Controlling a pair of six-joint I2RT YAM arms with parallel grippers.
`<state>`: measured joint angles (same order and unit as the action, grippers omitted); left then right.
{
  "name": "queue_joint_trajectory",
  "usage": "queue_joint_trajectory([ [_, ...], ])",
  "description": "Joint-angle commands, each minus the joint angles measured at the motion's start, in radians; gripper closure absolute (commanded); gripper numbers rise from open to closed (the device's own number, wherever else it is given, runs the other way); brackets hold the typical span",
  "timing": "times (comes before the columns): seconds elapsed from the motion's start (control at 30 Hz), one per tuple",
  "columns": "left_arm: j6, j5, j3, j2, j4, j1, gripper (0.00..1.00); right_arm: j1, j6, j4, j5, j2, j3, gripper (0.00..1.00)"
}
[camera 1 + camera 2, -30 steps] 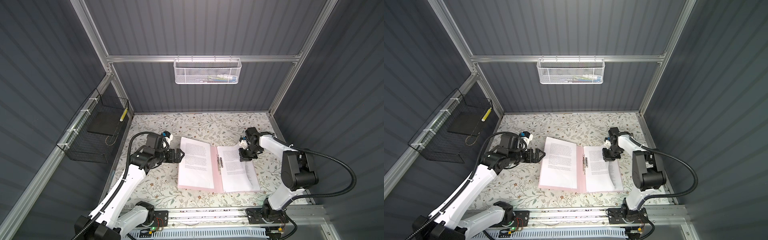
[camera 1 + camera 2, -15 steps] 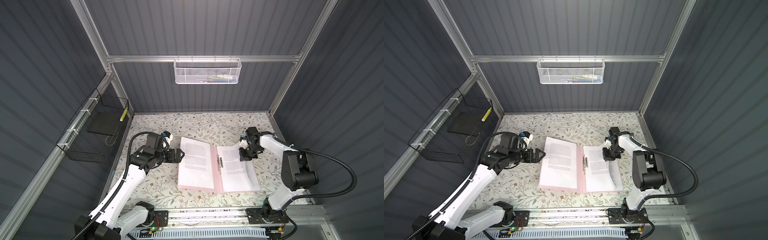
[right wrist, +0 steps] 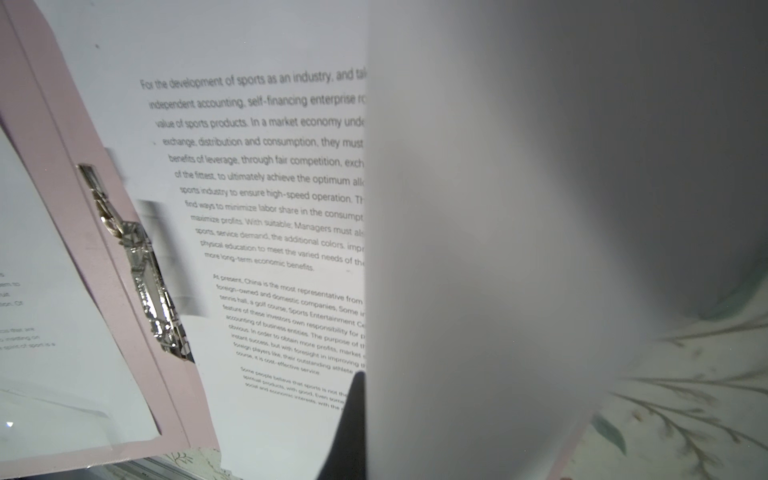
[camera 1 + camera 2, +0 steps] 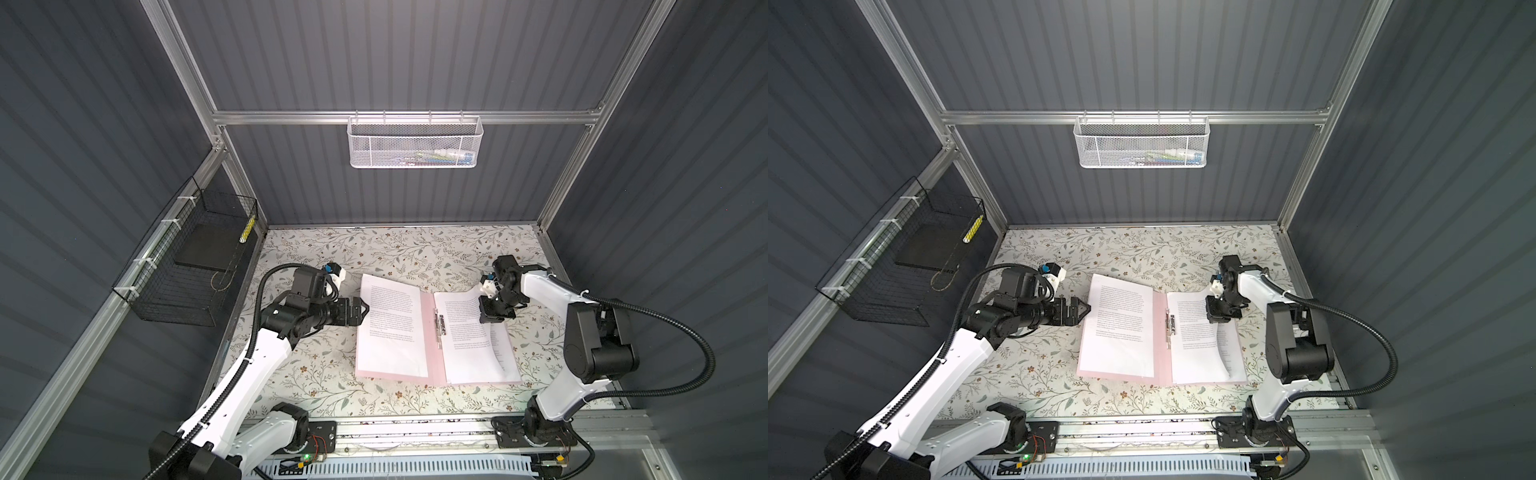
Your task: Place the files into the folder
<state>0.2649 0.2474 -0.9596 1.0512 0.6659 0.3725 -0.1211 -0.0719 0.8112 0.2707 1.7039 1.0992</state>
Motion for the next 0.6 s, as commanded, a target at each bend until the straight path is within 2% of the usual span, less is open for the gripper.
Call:
queue_joint_trajectory([
  [0.0, -0.014, 0.012, 0.006, -0.008, 0.008, 0.005, 0.00, 0.001, -0.011, 0.010, 0.024, -0.026, -0.016, 0.99],
  [0.3, -0.015, 0.015, 0.006, -0.013, 0.008, 0.005, 0.00, 0.036, -0.022, -0.009, 0.014, -0.055, -0.041, 1.00],
  [0.57, -0.014, 0.013, 0.006, -0.015, 0.008, 0.005, 0.00, 0.069, 0.016, 0.026, -0.010, -0.061, -0.009, 1.00],
])
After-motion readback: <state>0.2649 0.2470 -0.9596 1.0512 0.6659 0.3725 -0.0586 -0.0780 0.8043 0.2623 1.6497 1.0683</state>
